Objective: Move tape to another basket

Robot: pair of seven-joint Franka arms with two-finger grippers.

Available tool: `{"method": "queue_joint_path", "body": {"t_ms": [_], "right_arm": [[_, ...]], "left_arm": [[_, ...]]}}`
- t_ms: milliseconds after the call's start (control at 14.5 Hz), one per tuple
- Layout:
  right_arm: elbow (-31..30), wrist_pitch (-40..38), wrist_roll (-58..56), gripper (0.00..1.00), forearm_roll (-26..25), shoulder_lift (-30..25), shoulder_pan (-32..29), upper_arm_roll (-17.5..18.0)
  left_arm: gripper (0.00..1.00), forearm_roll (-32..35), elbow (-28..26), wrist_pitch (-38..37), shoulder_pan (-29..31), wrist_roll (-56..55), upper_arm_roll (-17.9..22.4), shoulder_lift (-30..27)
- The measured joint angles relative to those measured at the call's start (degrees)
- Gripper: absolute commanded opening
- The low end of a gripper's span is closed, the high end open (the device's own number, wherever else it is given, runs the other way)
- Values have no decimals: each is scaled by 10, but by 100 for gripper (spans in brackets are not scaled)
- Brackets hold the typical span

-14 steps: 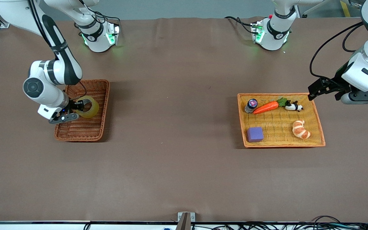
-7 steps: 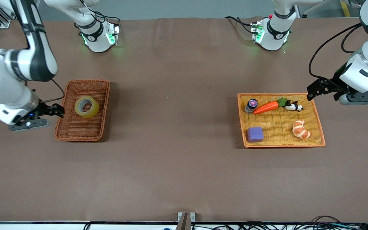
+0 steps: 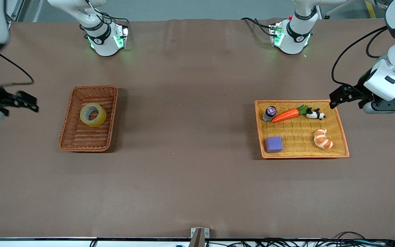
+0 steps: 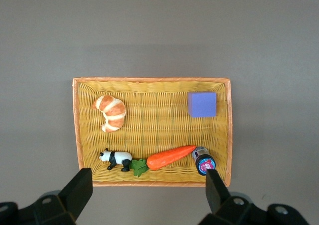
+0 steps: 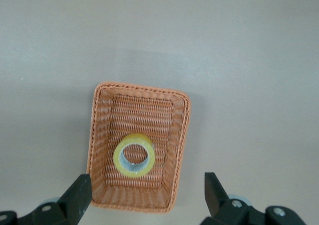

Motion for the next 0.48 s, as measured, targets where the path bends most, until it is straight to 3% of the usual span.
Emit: {"method": "queue_joint_path", "body": {"t_ms": [207,484], "right_arm": [[-1,-22,41,100,1,-36,-3,0],[-8,-23,57,100,1,-41,-3,7]], "left_arm": [[100,0,0,0,2,0,0,1],[100,0,0,0,4,0,1,1]]}}
